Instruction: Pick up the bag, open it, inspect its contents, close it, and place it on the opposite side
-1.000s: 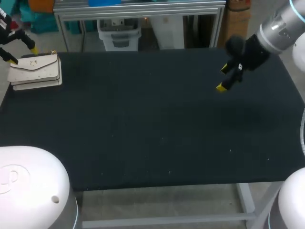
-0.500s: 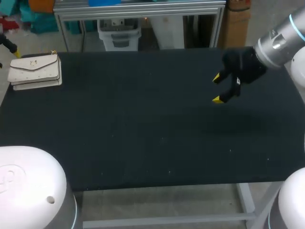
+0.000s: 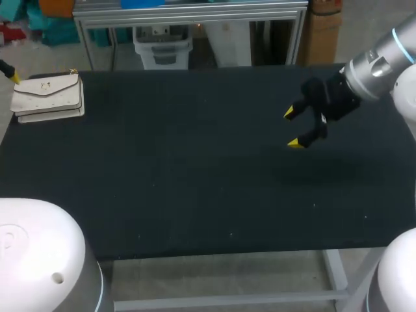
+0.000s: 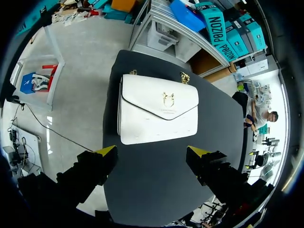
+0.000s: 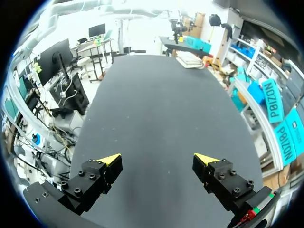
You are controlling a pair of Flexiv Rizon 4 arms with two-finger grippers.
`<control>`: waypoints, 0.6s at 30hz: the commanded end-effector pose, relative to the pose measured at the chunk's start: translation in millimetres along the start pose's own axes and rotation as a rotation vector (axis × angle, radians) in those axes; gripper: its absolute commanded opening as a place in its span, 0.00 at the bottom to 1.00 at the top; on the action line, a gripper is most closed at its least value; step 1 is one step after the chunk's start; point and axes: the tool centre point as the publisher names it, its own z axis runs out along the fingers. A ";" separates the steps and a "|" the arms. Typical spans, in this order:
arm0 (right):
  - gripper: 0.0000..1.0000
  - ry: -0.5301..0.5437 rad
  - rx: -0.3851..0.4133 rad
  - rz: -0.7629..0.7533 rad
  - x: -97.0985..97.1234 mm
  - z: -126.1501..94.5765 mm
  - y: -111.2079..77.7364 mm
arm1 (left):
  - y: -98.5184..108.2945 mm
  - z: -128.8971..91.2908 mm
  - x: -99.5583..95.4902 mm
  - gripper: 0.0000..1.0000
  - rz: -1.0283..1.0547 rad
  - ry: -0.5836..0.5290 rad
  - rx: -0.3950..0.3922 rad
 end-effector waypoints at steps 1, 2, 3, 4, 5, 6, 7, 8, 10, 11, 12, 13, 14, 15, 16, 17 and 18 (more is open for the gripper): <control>1.00 0.011 -0.008 -0.015 0.2 -0.5 -1.9 | -12.7 4.9 -12.9 1.00 0.000 0.029 -0.047; 1.00 0.016 -0.011 -0.021 1.1 -0.3 -2.4 | -13.6 6.4 -14.7 1.00 0.000 0.028 -0.048; 1.00 0.021 -0.013 -0.027 2.0 0.1 -2.8 | -14.5 8.0 -16.8 1.00 -0.001 0.024 -0.053; 1.00 0.027 -0.013 -0.032 2.9 0.8 -3.2 | -15.0 9.2 -18.7 1.00 0.000 0.026 -0.055; 1.00 0.036 -0.012 -0.039 3.9 1.6 -3.4 | -15.6 10.3 -21.1 1.00 0.002 0.028 -0.057; 1.00 0.036 -0.012 -0.039 3.9 1.6 -3.4 | -17.2 11.8 -24.6 1.00 0.002 0.028 -0.059; 1.00 0.036 -0.012 -0.039 3.9 1.6 -3.4 | -18.5 13.0 -27.9 1.00 0.004 0.032 -0.062; 1.00 0.036 -0.012 -0.039 3.9 1.6 -3.4 | -19.2 14.4 -30.4 1.00 0.005 0.044 -0.063; 1.00 0.036 -0.012 -0.039 3.9 1.6 -3.4 | -22.5 17.6 -36.7 1.00 0.003 0.048 -0.070; 1.00 0.036 -0.012 -0.039 3.9 1.6 -3.4 | -24.1 19.4 -39.5 1.00 0.003 0.059 -0.079; 1.00 0.036 -0.012 -0.039 3.9 1.6 -3.4 | -25.1 22.0 -42.0 1.00 0.003 0.066 -0.088; 1.00 0.036 -0.012 -0.039 3.9 1.6 -3.4 | -25.9 24.4 -43.9 1.00 0.002 0.076 -0.093; 1.00 0.036 -0.012 -0.039 3.9 1.6 -3.4 | -26.4 27.1 -45.4 1.00 -0.004 0.085 -0.104; 1.00 0.036 -0.012 -0.039 3.9 1.6 -3.4 | -27.0 28.9 -46.6 1.00 -0.002 0.091 -0.108; 1.00 0.036 -0.012 -0.039 3.9 1.6 -3.4 | -29.5 32.4 -50.3 1.00 -0.003 0.109 -0.120; 1.00 0.036 -0.012 -0.039 3.9 1.6 -3.4 | -30.7 34.4 -52.2 1.00 -0.009 0.117 -0.131; 1.00 0.036 -0.012 -0.039 3.9 1.6 -3.4 | -31.2 36.8 -52.9 1.00 -0.004 0.130 -0.138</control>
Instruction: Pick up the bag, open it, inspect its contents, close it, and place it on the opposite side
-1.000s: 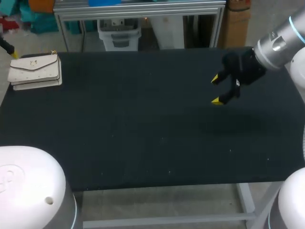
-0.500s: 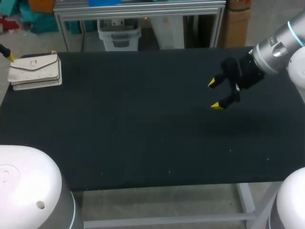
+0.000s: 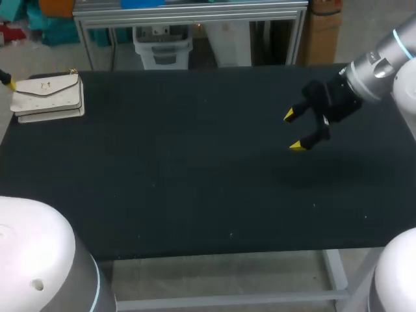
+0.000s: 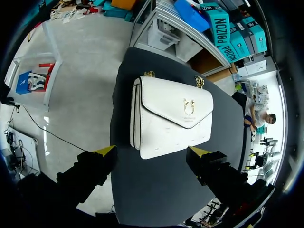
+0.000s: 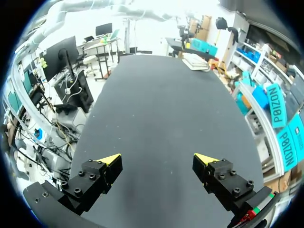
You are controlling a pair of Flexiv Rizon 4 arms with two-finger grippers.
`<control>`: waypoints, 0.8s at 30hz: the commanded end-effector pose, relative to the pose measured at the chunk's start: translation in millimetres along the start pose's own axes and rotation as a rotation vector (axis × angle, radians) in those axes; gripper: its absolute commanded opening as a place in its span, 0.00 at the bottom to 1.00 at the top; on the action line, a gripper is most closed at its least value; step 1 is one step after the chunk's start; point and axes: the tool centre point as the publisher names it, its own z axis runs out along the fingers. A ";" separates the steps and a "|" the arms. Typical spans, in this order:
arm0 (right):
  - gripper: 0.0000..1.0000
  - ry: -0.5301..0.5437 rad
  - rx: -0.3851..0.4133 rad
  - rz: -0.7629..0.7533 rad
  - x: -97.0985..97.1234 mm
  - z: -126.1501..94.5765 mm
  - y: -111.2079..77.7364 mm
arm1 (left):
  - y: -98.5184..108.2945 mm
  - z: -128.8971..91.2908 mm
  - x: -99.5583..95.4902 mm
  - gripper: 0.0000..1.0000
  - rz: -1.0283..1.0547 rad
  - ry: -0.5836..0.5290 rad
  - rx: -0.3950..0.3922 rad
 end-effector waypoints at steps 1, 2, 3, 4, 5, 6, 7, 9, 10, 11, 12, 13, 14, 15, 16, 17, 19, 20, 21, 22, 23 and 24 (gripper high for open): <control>1.00 0.003 -0.001 0.000 -1.1 0.0 -0.3 | -16.3 11.6 -14.7 1.00 -0.004 0.105 -0.136; 1.00 0.003 -0.001 0.000 -1.1 0.0 -0.3 | -17.6 12.7 -15.9 1.00 -0.003 0.113 -0.142; 1.00 0.003 -0.001 0.000 -1.1 0.0 -0.3 | -18.1 13.4 -16.2 1.00 0.001 0.118 -0.144; 1.00 0.003 -0.001 0.000 -1.1 0.0 -0.3 | -19.1 14.5 -16.7 1.00 0.001 0.125 -0.147; 1.00 0.003 -0.001 0.000 -1.1 0.0 -0.3 | -19.9 15.6 -16.9 1.00 0.005 0.130 -0.151; 1.00 0.003 -0.001 0.000 -1.1 0.0 -0.3 | -20.5 17.0 -16.5 1.00 0.013 0.138 -0.156; 1.00 0.003 -0.001 0.000 -1.1 0.0 -0.3 | -21.0 18.4 -16.1 1.00 0.014 0.151 -0.160; 1.00 0.003 -0.001 0.000 -1.1 0.0 -0.3 | -22.2 21.6 -15.4 1.00 0.021 0.163 -0.168; 1.00 0.003 -0.001 0.000 -1.1 0.0 -0.3 | -22.5 24.1 -14.8 1.00 0.024 0.173 -0.173; 1.00 0.003 -0.001 0.000 -1.1 0.0 -0.3 | -22.3 26.4 -14.0 1.00 0.032 0.180 -0.180; 1.00 0.003 -0.001 0.000 -1.1 0.0 -0.3 | -21.7 28.6 -12.8 1.00 0.036 0.194 -0.187; 1.00 0.003 -0.001 0.000 -1.1 0.0 -0.3 | -21.1 30.7 -11.6 0.98 0.041 0.200 -0.192; 1.00 0.003 -0.001 0.000 -1.1 0.0 -0.3 | -20.4 32.8 -10.0 0.97 0.046 0.209 -0.199; 1.00 0.003 -0.001 0.000 -1.1 0.0 -0.3 | -19.7 34.3 -8.3 0.96 0.055 0.222 -0.202; 1.00 0.003 -0.001 0.000 -1.1 0.0 -0.3 | -19.2 35.5 -6.9 0.95 0.057 0.223 -0.204; 1.00 0.003 -0.001 0.000 -1.1 0.0 -0.3 | -19.1 37.0 -5.9 0.94 0.058 0.226 -0.206; 1.00 0.003 -0.001 0.000 -1.1 0.0 -0.3 | -18.8 40.7 -3.9 0.89 0.065 0.239 -0.214; 1.00 0.003 -0.001 0.000 -1.1 0.0 -0.3 | -18.7 42.4 -3.1 0.85 0.066 0.247 -0.219; 1.00 0.003 -0.001 0.000 -1.1 0.0 -0.3 | -18.3 44.1 -2.2 0.82 0.069 0.256 -0.224; 1.00 0.003 -0.001 0.000 -1.1 0.0 -0.3 | -18.0 46.3 -1.1 0.77 0.069 0.253 -0.226; 1.00 0.003 -0.001 0.000 -1.1 0.0 -0.3 | -17.4 47.5 -0.3 0.74 0.071 0.258 -0.229; 1.00 0.003 -0.001 0.000 -1.1 0.0 -0.3 | -16.8 48.1 0.4 0.72 0.073 0.262 -0.231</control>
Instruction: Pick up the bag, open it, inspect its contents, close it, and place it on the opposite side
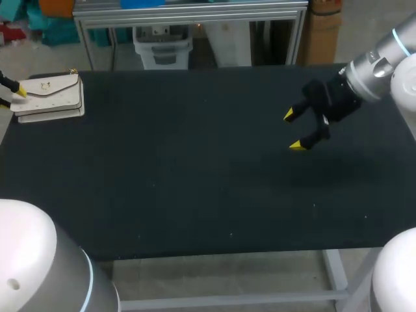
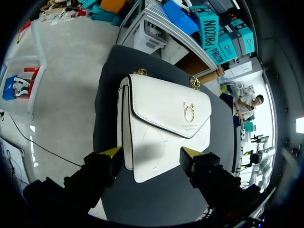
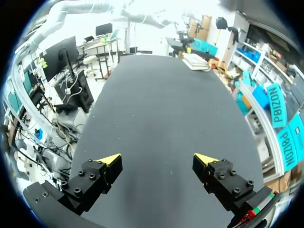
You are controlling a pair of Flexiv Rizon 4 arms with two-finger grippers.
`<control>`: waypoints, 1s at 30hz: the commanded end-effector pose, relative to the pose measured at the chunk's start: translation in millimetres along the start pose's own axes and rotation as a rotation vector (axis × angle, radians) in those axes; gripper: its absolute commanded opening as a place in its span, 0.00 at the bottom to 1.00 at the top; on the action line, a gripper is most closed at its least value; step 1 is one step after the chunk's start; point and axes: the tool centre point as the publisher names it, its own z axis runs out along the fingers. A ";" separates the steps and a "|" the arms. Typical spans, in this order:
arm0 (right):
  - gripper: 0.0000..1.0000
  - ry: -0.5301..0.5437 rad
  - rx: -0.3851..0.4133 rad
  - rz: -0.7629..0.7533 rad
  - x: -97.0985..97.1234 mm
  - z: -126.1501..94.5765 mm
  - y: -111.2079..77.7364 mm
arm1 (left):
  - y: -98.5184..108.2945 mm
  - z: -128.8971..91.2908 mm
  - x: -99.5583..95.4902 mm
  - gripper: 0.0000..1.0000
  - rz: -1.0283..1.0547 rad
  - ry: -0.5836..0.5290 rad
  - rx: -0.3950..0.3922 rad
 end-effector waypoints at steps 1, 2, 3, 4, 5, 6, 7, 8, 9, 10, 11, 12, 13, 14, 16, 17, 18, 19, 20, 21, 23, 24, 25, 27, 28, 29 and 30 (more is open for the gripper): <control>1.00 0.002 -0.002 -0.001 -0.2 0.1 -0.4 | -8.1 5.9 -6.0 0.69 0.003 0.127 -0.289; 1.00 0.002 -0.002 -0.001 -0.2 0.1 -0.4 | -7.8 6.2 -5.5 0.65 0.005 0.128 -0.291; 1.00 0.002 -0.002 -0.001 -0.2 0.1 -0.4 | -7.5 6.4 -4.9 0.62 0.006 0.129 -0.291; 1.00 0.002 -0.002 -0.001 -0.2 0.1 -0.4 | -7.4 6.7 -4.4 0.57 0.007 0.129 -0.292; 1.00 0.002 -0.002 -0.001 -0.2 0.1 -0.4 | -7.2 7.1 -3.3 0.52 0.010 0.130 -0.294; 1.00 0.002 -0.002 -0.001 -0.2 0.1 -0.4 | -7.0 7.2 -2.4 0.49 0.011 0.130 -0.294; 1.00 0.002 -0.002 -0.001 -0.2 0.1 -0.4 | -6.9 7.2 -1.9 0.47 0.012 0.130 -0.295; 1.00 0.002 -0.002 -0.001 -0.2 0.1 -0.4 | -6.9 7.2 -1.8 0.40 0.014 0.131 -0.296; 1.00 0.002 -0.002 -0.001 -0.2 0.1 -0.4 | -6.9 7.3 -1.5 0.31 0.014 0.131 -0.298; 1.00 0.002 -0.002 -0.001 -0.2 0.1 -0.4 | -6.3 7.5 0.1 0.19 0.015 0.131 -0.299; 1.00 0.002 -0.002 -0.001 -0.2 0.1 -0.4 | -5.7 7.5 1.0 0.00 0.016 0.132 -0.301; 1.00 0.002 -0.002 -0.001 -0.2 0.1 -0.4 | -5.6 7.5 1.1 0.00 0.017 0.132 -0.302; 1.00 0.002 -0.002 -0.001 -0.2 0.1 -0.4 | -5.0 7.5 1.5 0.00 0.018 0.132 -0.303; 1.00 0.002 -0.002 -0.001 -0.2 0.1 -0.4 | -4.1 7.5 2.2 0.00 0.020 0.133 -0.305; 1.00 0.002 -0.002 -0.001 -0.2 0.1 -0.4 | -3.3 7.4 2.7 0.00 0.022 0.134 -0.308; 1.00 0.002 -0.002 -0.001 -0.2 0.1 -0.4 | -3.0 7.2 2.9 0.00 0.025 0.137 -0.310; 1.00 0.002 -0.002 -0.001 -0.2 0.1 -0.4 | -1.8 6.8 3.9 0.00 0.028 0.138 -0.310; 1.00 0.002 -0.002 -0.001 -0.2 0.1 -0.4 | -0.9 6.5 4.9 0.00 0.031 0.140 -0.309; 1.00 0.002 -0.002 -0.001 -0.2 0.1 -0.4 | 0.2 6.4 6.3 0.00 0.036 0.144 -0.309; 1.00 0.002 -0.002 -0.001 -0.2 0.1 -0.4 | 1.0 6.3 7.3 0.00 0.039 0.148 -0.307; 1.00 0.002 -0.002 -0.001 -0.2 0.1 -0.4 | 2.3 5.6 10.0 0.00 0.045 0.150 -0.306; 1.00 0.002 -0.002 -0.001 -0.2 0.1 -0.4 | 3.4 5.2 11.9 0.00 0.050 0.151 -0.305; 1.00 0.002 -0.002 -0.001 -0.2 0.1 -0.4 | 4.4 4.5 13.9 0.00 0.054 0.155 -0.304; 1.00 0.002 -0.002 -0.001 -0.2 0.1 -0.4 | 6.3 2.9 19.0 0.00 0.069 0.166 -0.296; 1.00 0.002 -0.002 -0.001 -0.2 0.1 -0.4 | 7.7 2.0 21.3 0.00 0.075 0.172 -0.296; 1.00 0.002 -0.002 -0.001 -0.2 0.1 -0.4 | 10.0 2.0 24.3 0.00 0.079 0.171 -0.295; 1.00 0.002 -0.002 -0.001 -0.2 0.1 -0.4 | 12.0 2.3 26.9 0.00 0.088 0.180 -0.296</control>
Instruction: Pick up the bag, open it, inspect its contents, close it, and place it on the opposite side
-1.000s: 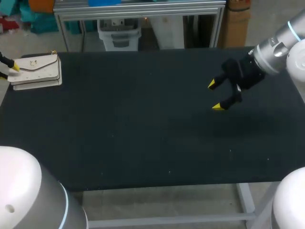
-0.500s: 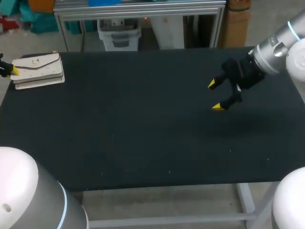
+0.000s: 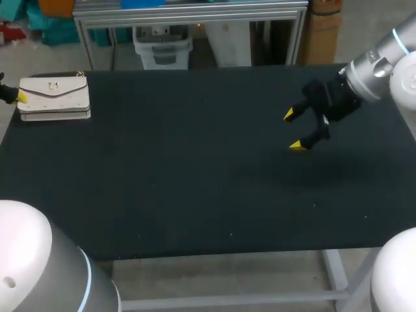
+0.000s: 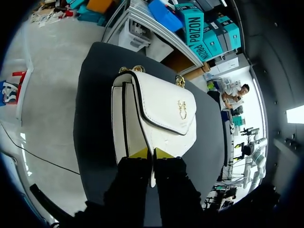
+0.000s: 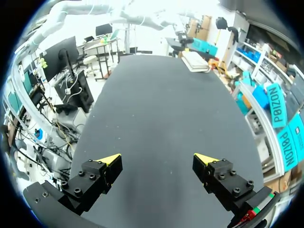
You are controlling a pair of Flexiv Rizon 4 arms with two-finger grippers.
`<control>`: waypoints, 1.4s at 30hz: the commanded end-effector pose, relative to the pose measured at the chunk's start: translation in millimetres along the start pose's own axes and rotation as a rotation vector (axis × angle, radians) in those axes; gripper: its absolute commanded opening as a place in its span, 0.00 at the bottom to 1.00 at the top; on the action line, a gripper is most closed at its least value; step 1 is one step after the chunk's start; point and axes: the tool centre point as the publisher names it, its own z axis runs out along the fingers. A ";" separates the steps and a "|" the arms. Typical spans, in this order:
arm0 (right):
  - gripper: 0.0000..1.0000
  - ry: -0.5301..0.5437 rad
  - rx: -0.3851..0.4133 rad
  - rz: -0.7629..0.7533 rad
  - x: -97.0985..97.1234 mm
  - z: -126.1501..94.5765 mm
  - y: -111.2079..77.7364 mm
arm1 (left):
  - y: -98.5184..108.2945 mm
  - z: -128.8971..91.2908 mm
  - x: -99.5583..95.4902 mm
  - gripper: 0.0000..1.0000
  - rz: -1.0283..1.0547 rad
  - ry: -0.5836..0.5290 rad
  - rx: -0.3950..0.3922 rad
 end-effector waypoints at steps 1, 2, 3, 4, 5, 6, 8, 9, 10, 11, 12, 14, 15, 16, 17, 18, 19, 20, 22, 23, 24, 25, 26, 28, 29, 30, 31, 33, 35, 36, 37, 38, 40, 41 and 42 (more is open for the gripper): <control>1.00 0.000 -0.002 -0.001 0.0 0.2 -0.5 | 0.4 -1.7 2.3 0.00 0.017 0.069 -0.293; 1.00 0.000 -0.002 -0.001 0.0 0.2 -0.5 | 2.6 -0.3 4.7 0.00 0.020 0.069 -0.295; 1.00 0.000 -0.002 -0.001 0.0 0.2 -0.5 | 5.1 1.6 7.7 0.00 0.029 0.079 -0.300; 1.00 0.000 -0.002 -0.001 0.0 0.2 -0.5 | 7.9 3.6 10.9 0.00 0.030 0.082 -0.302; 1.00 0.000 -0.002 -0.001 0.0 0.2 -0.5 | 12.4 7.0 16.5 0.00 0.038 0.085 -0.308; 1.00 0.000 -0.002 -0.001 0.0 0.2 -0.5 | 15.3 9.4 20.3 0.00 0.042 0.094 -0.311; 1.00 0.000 -0.002 -0.001 0.0 0.2 -0.5 | 21.1 15.0 28.8 0.00 0.052 0.100 -0.319; 1.00 0.000 -0.002 -0.001 0.0 0.2 -0.5 | 22.6 16.9 31.3 0.00 0.054 0.104 -0.322; 1.00 0.000 -0.002 -0.001 0.0 0.2 -0.5 | 25.7 20.8 36.5 0.00 0.059 0.108 -0.324; 1.00 0.000 -0.002 -0.001 0.0 0.2 -0.5 | 28.4 24.0 40.7 0.00 0.062 0.121 -0.329; 1.00 0.000 -0.002 -0.001 0.0 0.2 -0.5 | 30.1 26.3 43.6 0.00 0.061 0.121 -0.330; 1.00 0.000 -0.002 -0.001 0.0 0.2 -0.5 | 35.3 34.1 52.3 0.00 0.061 0.112 -0.339; 1.00 0.000 -0.002 -0.001 0.0 0.2 -0.5 | 37.1 36.0 55.8 0.00 0.053 0.125 -0.338; 1.00 0.000 -0.002 -0.001 0.0 0.2 -0.5 | 39.4 38.8 60.7 0.00 0.045 0.126 -0.336; 1.00 0.000 -0.002 -0.001 0.0 0.2 -0.5 | 41.5 41.0 64.9 0.00 0.038 0.116 -0.330; 1.00 0.000 -0.002 -0.001 0.0 0.2 -0.5 | 44.2 43.1 69.5 0.00 0.029 0.137 -0.324; 1.00 0.000 -0.002 -0.001 0.0 0.2 -0.5 | 46.3 45.0 74.0 0.00 0.020 0.139 -0.318; 1.00 0.000 -0.002 -0.001 0.0 0.2 -0.5 | 48.8 47.4 78.7 0.00 0.011 0.125 -0.307; 1.00 0.000 -0.002 -0.001 0.0 0.2 -0.5 | 55.0 52.4 90.5 0.00 0.002 0.149 -0.288; 1.00 0.000 -0.002 -0.001 0.0 0.2 -0.5 | 57.7 55.3 95.7 0.00 -0.015 0.144 -0.275; 1.00 0.000 -0.002 -0.001 0.0 0.2 -0.5 | 60.5 58.0 100.9 0.00 -0.025 0.153 -0.263; 1.00 0.000 -0.002 -0.001 0.0 0.2 -0.5 | 62.5 59.9 104.4 0.00 -0.030 0.156 -0.254; 1.00 0.000 -0.002 -0.001 0.0 0.2 -0.5 | 66.2 63.2 109.9 0.00 -0.046 0.157 -0.237; 1.00 0.000 -0.002 -0.001 0.0 0.2 -0.5 | 72.6 67.5 118.0 0.00 -0.071 0.164 -0.204; 1.00 0.000 -0.002 -0.001 0.0 0.2 -0.5 | 75.4 70.2 121.8 0.00 -0.080 0.160 -0.198; 1.00 0.000 -0.002 -0.001 0.0 0.2 -0.5 | 78.7 72.7 125.3 0.00 -0.098 0.170 -0.184; 1.00 0.000 -0.002 -0.001 0.0 0.2 -0.5 | 81.8 74.8 128.1 0.00 -0.110 0.165 -0.171; 1.00 0.000 -0.002 -0.001 0.0 0.2 -0.5 | 88.2 78.2 132.0 0.00 -0.146 0.186 -0.134; 1.00 0.000 -0.002 -0.001 0.0 0.2 -0.5 | 92.9 82.3 136.2 0.00 -0.160 0.180 -0.116; 1.00 0.000 -0.002 -0.001 0.0 0.2 -0.5 | 94.8 84.7 138.9 0.00 -0.166 0.188 -0.105; 1.00 0.000 -0.002 -0.001 0.0 0.2 -0.5 | 96.6 87.3 142.0 0.00 -0.169 0.185 -0.096; 1.00 0.000 -0.002 -0.001 0.0 0.2 -0.5 | 98.2 90.4 145.4 0.00 -0.173 0.186 -0.092; 1.00 0.000 -0.002 -0.001 0.0 0.2 -0.5 | 102.1 95.2 152.3 0.00 -0.191 0.199 -0.067; 1.00 0.000 -0.002 -0.001 0.0 0.2 -0.5 | 104.1 97.1 155.6 0.00 -0.193 0.205 -0.060; 1.00 0.000 -0.002 -0.001 0.0 0.2 -0.5 | 106.2 98.8 158.8 0.00 -0.202 0.206 -0.046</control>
